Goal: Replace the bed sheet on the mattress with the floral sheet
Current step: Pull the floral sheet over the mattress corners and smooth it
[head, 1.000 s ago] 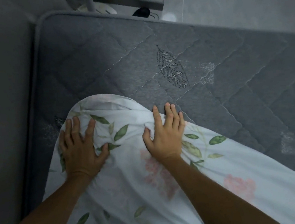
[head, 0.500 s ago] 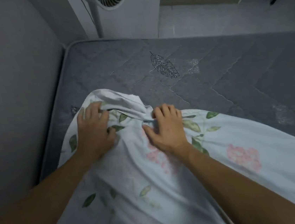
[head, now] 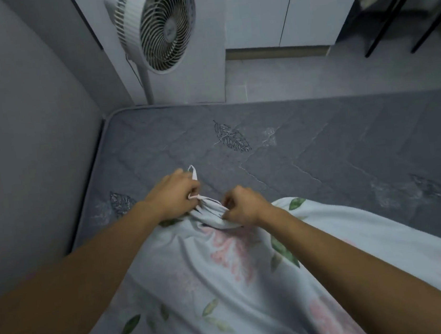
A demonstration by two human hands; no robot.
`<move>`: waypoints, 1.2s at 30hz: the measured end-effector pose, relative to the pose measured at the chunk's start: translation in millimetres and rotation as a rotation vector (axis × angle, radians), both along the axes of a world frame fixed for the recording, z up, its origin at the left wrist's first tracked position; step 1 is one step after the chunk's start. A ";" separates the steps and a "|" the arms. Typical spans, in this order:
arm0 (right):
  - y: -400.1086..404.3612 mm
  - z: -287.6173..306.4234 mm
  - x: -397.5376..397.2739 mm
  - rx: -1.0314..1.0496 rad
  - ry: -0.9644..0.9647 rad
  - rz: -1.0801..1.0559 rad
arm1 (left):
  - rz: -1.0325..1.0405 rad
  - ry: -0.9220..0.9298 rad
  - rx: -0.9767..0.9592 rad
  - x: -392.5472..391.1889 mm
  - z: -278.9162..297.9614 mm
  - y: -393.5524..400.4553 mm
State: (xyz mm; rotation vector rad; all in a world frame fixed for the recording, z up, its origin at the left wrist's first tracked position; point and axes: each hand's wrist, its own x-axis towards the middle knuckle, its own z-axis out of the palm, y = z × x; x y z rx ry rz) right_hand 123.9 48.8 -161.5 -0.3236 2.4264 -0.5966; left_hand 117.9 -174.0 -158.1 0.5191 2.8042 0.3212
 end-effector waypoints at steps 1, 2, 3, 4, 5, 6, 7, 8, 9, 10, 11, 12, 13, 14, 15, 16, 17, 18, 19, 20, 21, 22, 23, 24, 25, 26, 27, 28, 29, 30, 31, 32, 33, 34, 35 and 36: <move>-1.3 -1.7 -9.9 0.010 0.004 -0.007 | -0.029 0.088 0.012 -5.0 -2.9 -4.4; -2.4 -1.6 -20.3 0.006 0.023 -0.035 | -0.043 0.164 0.013 -9.5 -3.0 -7.2; -3.6 -0.3 -32.7 0.005 0.057 -0.066 | -0.043 0.215 0.021 -15.6 -3.9 -11.3; -5.1 2.1 -46.3 0.015 0.099 -0.079 | -0.037 0.237 0.033 -21.9 -2.3 -14.0; -7.3 4.6 -60.9 0.023 0.152 -0.062 | -0.009 0.231 0.053 -29.1 -3.0 -16.5; -10.5 7.7 -76.9 0.030 0.186 -0.041 | 0.050 0.210 0.081 -36.6 -1.3 -17.4; -14.2 10.1 -93.3 0.024 0.201 -0.037 | 0.143 0.194 0.120 -45.2 0.2 -18.1; -19.0 12.5 -109.1 0.004 0.200 -0.041 | 0.249 0.193 0.153 -54.6 1.4 -19.0; -24.2 14.7 -124.0 -0.021 0.201 -0.051 | 0.346 0.211 0.180 -64.7 2.1 -20.0; -29.5 16.7 -138.9 -0.043 0.217 -0.063 | 0.429 0.228 0.197 -75.3 3.8 -21.2; -34.6 19.0 -153.5 -0.061 0.250 -0.074 | 0.499 0.240 0.212 -87.0 5.6 -22.9; -39.1 21.4 -167.4 -0.081 0.298 -0.083 | 0.558 0.251 0.224 -98.6 9.1 -23.9; -42.8 23.8 -181.1 -0.107 0.353 -0.087 | 0.606 0.259 0.233 -111.5 11.5 -25.5; -46.6 26.7 -194.6 -0.133 0.408 -0.083 | 0.642 0.267 0.230 -124.7 15.0 -26.5; -50.1 30.6 -207.6 -0.151 0.462 -0.074 | 0.670 0.267 0.220 -138.6 17.3 -27.4; -53.1 34.1 -219.3 -0.164 0.511 -0.063 | 0.690 0.272 0.210 -151.5 21.3 -28.1; -55.2 36.0 -230.2 -0.161 0.546 -0.058 | 0.709 0.285 0.207 -163.5 23.8 -29.5; -55.7 35.2 -239.0 -0.143 0.542 -0.068 | 0.729 0.294 0.207 -173.9 24.6 -31.5; -53.7 30.6 -246.9 -0.102 0.495 -0.079 | 0.750 0.291 0.200 -182.3 23.3 -34.7; -49.9 23.4 -251.6 -0.009 0.416 -0.061 | 0.764 0.277 0.176 -187.2 19.3 -39.4; -44.0 11.9 -251.6 0.111 0.316 -0.028 | 0.766 0.254 0.135 -190.7 11.2 -44.7; -36.3 -3.7 -248.3 0.213 0.232 -0.009 | 0.762 0.229 0.091 -191.4 2.5 -49.5; -28.4 -21.5 -241.9 0.284 0.186 -0.020 | 0.763 0.207 0.059 -191.2 -9.6 -55.2; -23.0 -38.8 -232.7 0.315 0.200 -0.055 | 0.774 0.192 0.043 -189.6 -23.0 -59.7; -19.8 -55.5 -220.1 0.319 0.285 -0.104 | 0.794 0.185 0.036 -187.8 -37.9 -62.8; -20.1 -71.0 -205.8 0.324 0.421 -0.147 | 0.811 0.197 0.029 -186.3 -53.5 -65.3; -23.2 -84.5 -191.6 0.324 0.539 -0.185 | 0.815 0.231 0.017 -184.4 -68.6 -67.5; -26.9 -95.1 -179.3 0.317 0.630 -0.210 | 0.810 0.272 0.009 -182.3 -82.5 -68.8; -28.9 -103.6 -173.3 0.306 0.708 -0.234 | 0.798 0.311 0.003 -180.9 -94.6 -69.8; -29.6 -108.8 -173.5 0.284 0.760 -0.270 | 0.778 0.349 -0.010 -181.3 -103.7 -70.7; -28.2 -111.6 -179.4 0.255 0.774 -0.310 | 0.757 0.374 -0.031 -182.7 -110.4 -71.3; -26.3 -110.1 -189.6 0.247 0.770 -0.334 | 0.735 0.387 -0.057 -183.9 -112.8 -71.3; -24.1 -106.8 -203.2 0.265 0.757 -0.322 | 0.724 0.390 -0.080 -185.6 -114.3 -71.8; -22.7 -102.0 -220.2 0.289 0.754 -0.282 | 0.722 0.391 -0.094 -187.6 -114.5 -72.4; -22.5 -94.8 -239.7 0.306 0.766 -0.225 | 0.715 0.395 -0.088 -190.2 -114.3 -73.4; -22.9 -89.1 -259.1 0.301 0.784 -0.171 | 0.705 0.405 -0.063 -190.4 -115.8 -74.5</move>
